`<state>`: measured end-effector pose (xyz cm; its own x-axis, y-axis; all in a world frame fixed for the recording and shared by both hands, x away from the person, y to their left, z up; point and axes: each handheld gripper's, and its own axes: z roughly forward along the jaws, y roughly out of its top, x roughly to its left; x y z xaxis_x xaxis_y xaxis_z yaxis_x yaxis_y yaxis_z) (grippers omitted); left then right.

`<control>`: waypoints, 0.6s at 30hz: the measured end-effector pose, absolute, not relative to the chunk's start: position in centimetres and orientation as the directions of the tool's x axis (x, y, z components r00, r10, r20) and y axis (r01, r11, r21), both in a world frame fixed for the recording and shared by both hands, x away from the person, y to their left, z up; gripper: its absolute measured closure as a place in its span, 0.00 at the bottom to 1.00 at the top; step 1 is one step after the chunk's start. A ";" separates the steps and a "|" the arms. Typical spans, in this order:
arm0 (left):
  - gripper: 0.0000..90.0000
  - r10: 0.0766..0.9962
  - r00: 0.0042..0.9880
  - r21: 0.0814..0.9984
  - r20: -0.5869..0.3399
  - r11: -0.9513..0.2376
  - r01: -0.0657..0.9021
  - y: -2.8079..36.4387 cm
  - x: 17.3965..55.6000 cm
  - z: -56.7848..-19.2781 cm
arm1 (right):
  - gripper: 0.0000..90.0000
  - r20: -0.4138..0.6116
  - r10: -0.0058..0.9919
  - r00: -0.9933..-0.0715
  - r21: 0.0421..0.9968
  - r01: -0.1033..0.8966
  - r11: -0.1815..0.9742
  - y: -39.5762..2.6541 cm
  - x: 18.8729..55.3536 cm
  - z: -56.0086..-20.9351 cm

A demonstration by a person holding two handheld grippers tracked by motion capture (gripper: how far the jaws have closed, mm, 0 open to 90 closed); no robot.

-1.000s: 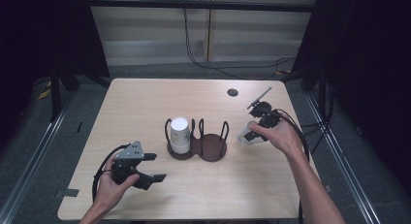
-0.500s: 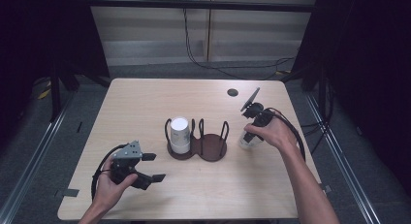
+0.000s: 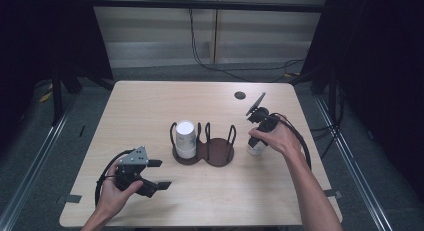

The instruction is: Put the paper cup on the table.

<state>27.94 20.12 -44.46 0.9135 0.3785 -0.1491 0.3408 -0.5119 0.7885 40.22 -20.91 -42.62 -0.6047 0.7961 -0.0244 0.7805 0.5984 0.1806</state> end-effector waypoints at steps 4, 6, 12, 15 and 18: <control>0.21 0.382 0.911 0.788 -0.155 -0.509 0.348 20.3 28.0 -44.5 | 0.17 -0.027 0.804 -0.595 0.203 0.784 0.587 -21.1 40.2 -42.9; 0.21 0.384 0.909 0.788 -0.160 -0.504 0.352 20.4 28.0 -44.5 | 0.17 -0.017 0.811 -0.584 0.216 0.790 0.574 -21.2 40.2 -42.9; 0.21 0.382 0.906 0.792 -0.180 -0.490 0.364 20.3 28.0 -44.6 | 0.16 -0.002 0.818 -0.575 0.258 0.790 0.556 -21.5 39.9 -42.3; 0.21 0.384 0.904 0.794 -0.187 -0.484 0.369 20.3 28.1 -44.6 | 0.16 -0.002 0.819 -0.574 0.267 0.789 0.553 -21.7 39.8 -42.2; 0.21 0.383 0.904 0.791 -0.189 -0.487 0.371 20.3 28.1 -44.8 | 0.17 0.004 0.823 -0.568 0.282 0.790 0.544 -21.8 39.6 -41.9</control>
